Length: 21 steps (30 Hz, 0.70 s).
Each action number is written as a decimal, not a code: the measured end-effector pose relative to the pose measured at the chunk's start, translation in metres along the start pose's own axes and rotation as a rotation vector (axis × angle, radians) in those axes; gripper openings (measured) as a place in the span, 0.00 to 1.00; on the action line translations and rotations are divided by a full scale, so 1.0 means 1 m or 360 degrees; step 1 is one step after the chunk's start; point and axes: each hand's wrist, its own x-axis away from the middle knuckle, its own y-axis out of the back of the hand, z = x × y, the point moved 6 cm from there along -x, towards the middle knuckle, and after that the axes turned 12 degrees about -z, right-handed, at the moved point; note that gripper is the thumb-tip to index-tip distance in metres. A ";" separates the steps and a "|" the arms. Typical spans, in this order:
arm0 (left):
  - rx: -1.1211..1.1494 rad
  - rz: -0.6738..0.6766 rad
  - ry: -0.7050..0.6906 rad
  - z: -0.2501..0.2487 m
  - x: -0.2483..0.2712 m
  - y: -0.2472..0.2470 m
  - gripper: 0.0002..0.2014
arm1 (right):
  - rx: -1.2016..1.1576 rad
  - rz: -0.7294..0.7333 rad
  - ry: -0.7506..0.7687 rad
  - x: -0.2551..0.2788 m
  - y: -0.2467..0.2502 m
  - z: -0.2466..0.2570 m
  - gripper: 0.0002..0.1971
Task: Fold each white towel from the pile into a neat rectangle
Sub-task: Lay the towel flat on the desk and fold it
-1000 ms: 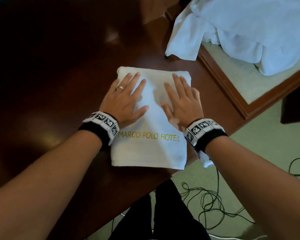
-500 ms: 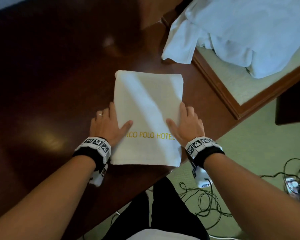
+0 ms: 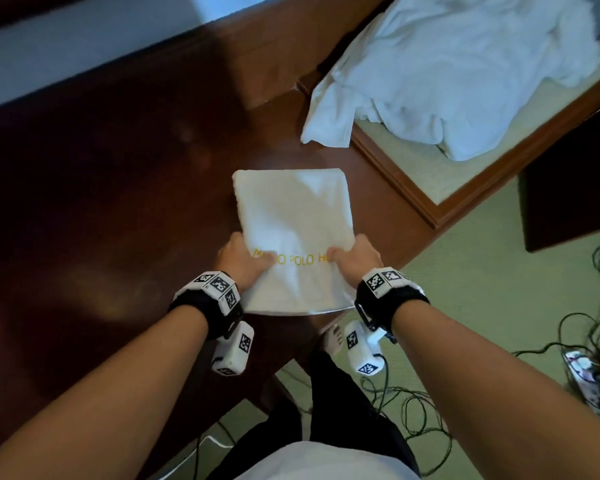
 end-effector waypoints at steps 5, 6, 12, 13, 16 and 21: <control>0.0128 -0.0047 -0.0237 -0.085 0.023 0.021 0.27 | 0.0025 -0.0116 0.0182 0.002 0.074 0.024 0.22; 0.0176 -0.0055 -0.0287 -0.105 0.028 0.024 0.26 | 0.0022 -0.0140 0.0209 0.000 0.092 0.025 0.23; 0.0343 -0.0110 -0.0581 -0.227 0.046 0.011 0.26 | -0.0202 -0.0349 0.0272 -0.037 0.200 0.016 0.24; 0.0360 -0.0114 -0.0629 -0.250 0.047 0.004 0.27 | -0.0216 -0.0382 0.0278 -0.047 0.220 0.012 0.25; 0.0399 -0.0133 -0.0754 -0.323 0.054 -0.020 0.30 | -0.0184 -0.0481 0.0292 -0.082 0.283 -0.003 0.24; 0.0456 -0.0139 -0.0924 -0.445 0.074 -0.075 0.22 | -0.0222 -0.0668 0.0300 -0.144 0.393 -0.038 0.25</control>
